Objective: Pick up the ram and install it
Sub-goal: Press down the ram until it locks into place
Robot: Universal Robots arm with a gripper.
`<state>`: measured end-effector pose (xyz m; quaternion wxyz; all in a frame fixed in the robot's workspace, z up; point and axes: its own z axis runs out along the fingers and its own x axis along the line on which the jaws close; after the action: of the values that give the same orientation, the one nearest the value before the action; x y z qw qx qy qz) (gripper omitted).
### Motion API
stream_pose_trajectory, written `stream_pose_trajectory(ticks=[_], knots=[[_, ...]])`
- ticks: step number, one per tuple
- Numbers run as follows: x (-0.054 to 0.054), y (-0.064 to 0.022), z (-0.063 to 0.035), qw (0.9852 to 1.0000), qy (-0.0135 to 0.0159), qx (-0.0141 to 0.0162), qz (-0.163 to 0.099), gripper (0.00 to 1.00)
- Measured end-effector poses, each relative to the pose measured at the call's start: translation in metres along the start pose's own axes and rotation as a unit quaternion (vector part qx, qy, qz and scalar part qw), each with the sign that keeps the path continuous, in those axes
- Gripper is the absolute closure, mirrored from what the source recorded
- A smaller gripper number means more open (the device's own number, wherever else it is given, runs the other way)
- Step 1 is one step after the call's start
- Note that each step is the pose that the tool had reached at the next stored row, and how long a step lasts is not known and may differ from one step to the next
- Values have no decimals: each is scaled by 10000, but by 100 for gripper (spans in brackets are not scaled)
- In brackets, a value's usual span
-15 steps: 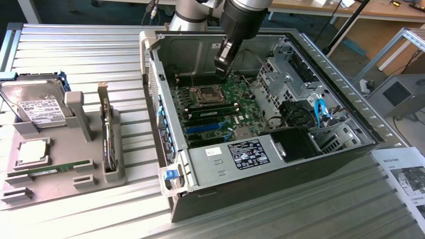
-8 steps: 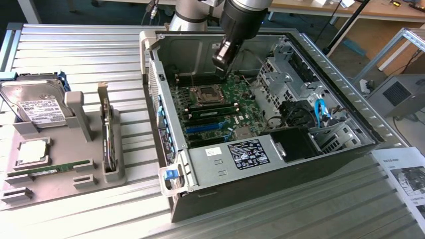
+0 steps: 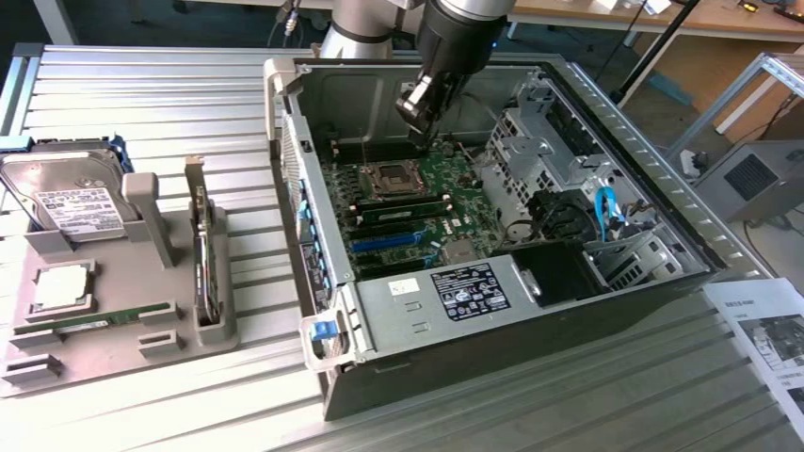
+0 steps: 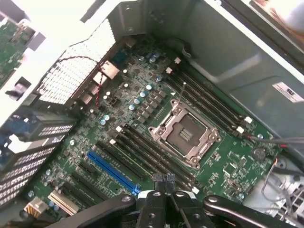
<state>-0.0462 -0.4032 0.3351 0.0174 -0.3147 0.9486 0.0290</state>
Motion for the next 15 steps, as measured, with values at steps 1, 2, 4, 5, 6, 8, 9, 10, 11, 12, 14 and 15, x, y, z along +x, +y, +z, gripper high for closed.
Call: stream_pose_trajectory(ticks=[1,2,4,5,6,8,9,10,11,12,14,15], knots=[[0,0,0,9999,-5,6,115,89],[0,0,0,9998,-8,10,186,89],[0,0,-1,9994,-15,19,357,89],[0,0,0,9991,-19,23,433,89],[0,0,0,9987,-22,27,514,89],[0,0,-1,9976,-30,36,691,89],[0,0,-1,9971,-33,40,764,89],[0,0,-1,9964,-36,44,843,89],[0,0,-1,9957,-40,48,929,89],[0,0,0,9949,-45,52,1010,89],[0,0,-1,9932,-50,60,1160,89],[0,0,-1,9921,-55,65,1252,89]])
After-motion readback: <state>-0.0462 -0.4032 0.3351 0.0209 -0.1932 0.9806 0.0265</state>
